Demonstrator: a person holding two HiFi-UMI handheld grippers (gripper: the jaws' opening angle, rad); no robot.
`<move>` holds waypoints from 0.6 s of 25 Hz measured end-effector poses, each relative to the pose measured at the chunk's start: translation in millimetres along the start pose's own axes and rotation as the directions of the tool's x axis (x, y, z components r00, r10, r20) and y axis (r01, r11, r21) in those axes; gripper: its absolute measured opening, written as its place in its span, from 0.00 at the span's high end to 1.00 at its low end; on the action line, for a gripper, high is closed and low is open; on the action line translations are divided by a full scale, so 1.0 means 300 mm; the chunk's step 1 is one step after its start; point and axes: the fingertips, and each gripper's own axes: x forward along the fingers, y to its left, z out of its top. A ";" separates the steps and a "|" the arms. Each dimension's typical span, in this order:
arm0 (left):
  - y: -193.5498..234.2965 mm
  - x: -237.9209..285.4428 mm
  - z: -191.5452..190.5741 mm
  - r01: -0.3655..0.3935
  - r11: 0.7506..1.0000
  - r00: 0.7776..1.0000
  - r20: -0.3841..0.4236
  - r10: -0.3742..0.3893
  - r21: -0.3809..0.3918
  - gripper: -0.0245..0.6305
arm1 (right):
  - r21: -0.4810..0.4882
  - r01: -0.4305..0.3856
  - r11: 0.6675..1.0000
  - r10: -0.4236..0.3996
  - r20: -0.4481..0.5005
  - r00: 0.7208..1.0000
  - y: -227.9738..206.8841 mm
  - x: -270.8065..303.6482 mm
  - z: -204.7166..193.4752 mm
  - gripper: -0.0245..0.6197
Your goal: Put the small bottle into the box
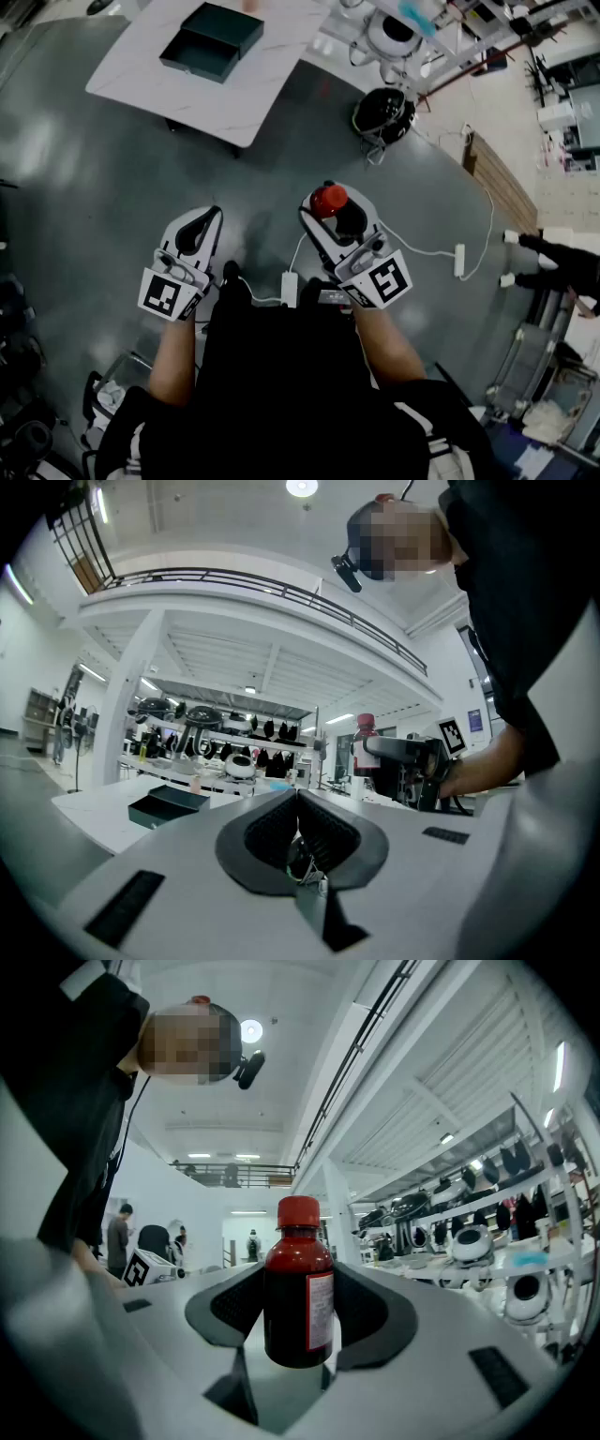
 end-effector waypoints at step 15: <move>-0.790 -0.242 -0.059 -0.425 0.905 0.904 -0.053 0.425 0.017 0.94 | 0.062 -0.341 0.938 0.346 -0.087 0.934 0.207 -0.628 -0.009 0.60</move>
